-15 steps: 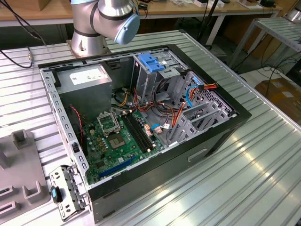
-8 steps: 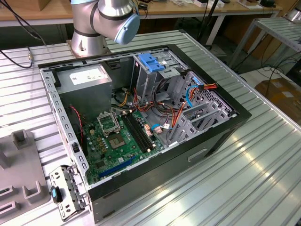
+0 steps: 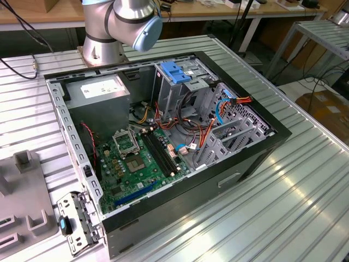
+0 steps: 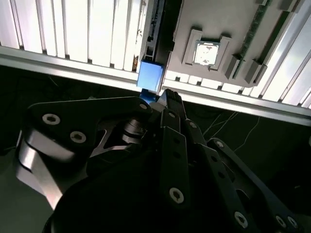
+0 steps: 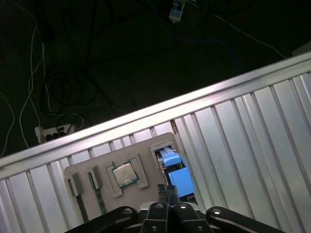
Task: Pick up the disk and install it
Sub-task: 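Pick up the disk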
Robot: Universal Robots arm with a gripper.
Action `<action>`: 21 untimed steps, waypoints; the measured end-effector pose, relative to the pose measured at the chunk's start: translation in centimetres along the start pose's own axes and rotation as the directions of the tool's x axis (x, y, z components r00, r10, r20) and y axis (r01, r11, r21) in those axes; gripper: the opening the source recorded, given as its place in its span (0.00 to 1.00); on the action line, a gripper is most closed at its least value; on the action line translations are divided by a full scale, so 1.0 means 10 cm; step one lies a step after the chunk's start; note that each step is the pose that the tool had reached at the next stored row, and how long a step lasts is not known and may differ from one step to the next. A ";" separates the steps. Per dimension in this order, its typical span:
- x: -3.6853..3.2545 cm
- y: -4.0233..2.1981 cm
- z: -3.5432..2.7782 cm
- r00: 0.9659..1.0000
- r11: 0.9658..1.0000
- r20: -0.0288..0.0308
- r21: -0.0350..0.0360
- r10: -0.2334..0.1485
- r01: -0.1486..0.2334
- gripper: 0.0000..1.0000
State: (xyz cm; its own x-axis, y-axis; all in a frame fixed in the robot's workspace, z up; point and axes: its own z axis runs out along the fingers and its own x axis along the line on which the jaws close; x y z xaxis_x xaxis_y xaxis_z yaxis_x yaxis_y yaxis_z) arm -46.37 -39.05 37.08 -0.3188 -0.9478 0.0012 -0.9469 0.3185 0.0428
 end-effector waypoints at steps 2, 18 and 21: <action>0.000 0.000 0.001 1.000 1.000 -0.001 0.000 -0.023 0.023 0.11; 0.000 0.000 0.011 0.988 0.988 -0.005 0.019 -0.152 0.152 0.11; -0.013 -0.004 0.019 0.989 0.988 -0.003 0.033 -0.151 0.151 0.11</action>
State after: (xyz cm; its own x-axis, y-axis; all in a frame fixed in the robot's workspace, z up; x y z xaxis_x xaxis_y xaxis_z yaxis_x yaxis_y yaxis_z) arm -46.30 -38.94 36.89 -0.1721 -0.9851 -0.0026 -0.9850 0.1721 0.0100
